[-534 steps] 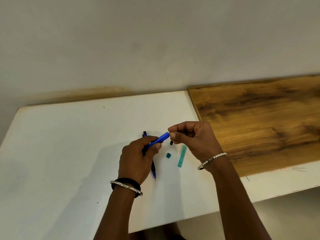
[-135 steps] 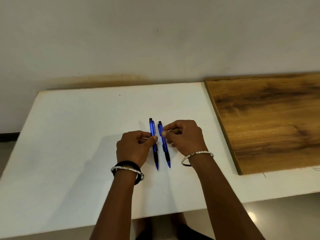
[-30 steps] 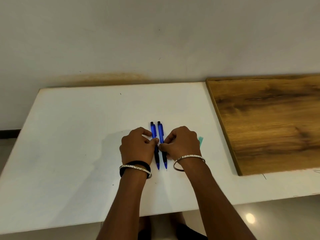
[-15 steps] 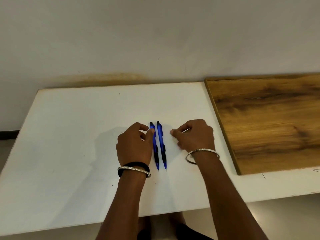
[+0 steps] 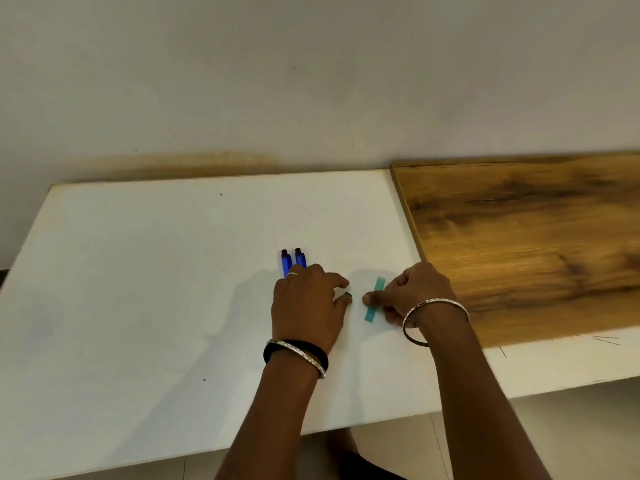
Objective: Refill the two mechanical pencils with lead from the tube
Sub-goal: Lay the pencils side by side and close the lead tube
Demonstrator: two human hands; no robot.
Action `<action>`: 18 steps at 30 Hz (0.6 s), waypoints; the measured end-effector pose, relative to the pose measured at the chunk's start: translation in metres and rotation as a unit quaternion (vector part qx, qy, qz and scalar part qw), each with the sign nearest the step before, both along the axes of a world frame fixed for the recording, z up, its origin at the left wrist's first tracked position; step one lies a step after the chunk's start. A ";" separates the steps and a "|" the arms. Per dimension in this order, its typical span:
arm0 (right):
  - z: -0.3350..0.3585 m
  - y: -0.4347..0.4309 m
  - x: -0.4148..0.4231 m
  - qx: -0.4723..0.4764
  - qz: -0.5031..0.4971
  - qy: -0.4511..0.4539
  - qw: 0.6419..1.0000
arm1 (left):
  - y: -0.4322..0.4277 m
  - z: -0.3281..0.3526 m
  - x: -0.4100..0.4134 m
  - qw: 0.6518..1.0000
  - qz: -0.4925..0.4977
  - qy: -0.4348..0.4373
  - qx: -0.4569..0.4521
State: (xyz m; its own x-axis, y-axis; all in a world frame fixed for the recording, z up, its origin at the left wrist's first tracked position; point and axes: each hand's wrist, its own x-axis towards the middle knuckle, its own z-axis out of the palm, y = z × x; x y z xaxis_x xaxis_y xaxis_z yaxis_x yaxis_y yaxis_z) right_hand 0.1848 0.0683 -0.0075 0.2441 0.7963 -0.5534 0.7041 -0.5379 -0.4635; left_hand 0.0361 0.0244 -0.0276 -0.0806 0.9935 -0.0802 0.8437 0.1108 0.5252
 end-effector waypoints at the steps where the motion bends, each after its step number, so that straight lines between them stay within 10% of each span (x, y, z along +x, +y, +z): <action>1: -0.001 0.000 0.000 -0.005 -0.001 0.000 1.000 | 0.000 -0.002 0.003 1.000 -0.005 0.012 -0.004; 18: -0.015 0.003 0.002 0.019 0.026 -0.019 0.999 | 0.008 0.002 0.015 0.998 0.041 -0.044 0.010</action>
State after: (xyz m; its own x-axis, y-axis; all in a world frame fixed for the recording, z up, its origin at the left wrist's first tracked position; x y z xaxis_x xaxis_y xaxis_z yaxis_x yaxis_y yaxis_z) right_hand 0.1872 0.0715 -0.0228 0.2225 0.8291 -0.5129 0.7481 -0.4826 -0.4555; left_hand 0.0513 0.0321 -0.0259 -0.1548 0.9854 -0.0703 0.7829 0.1657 0.5996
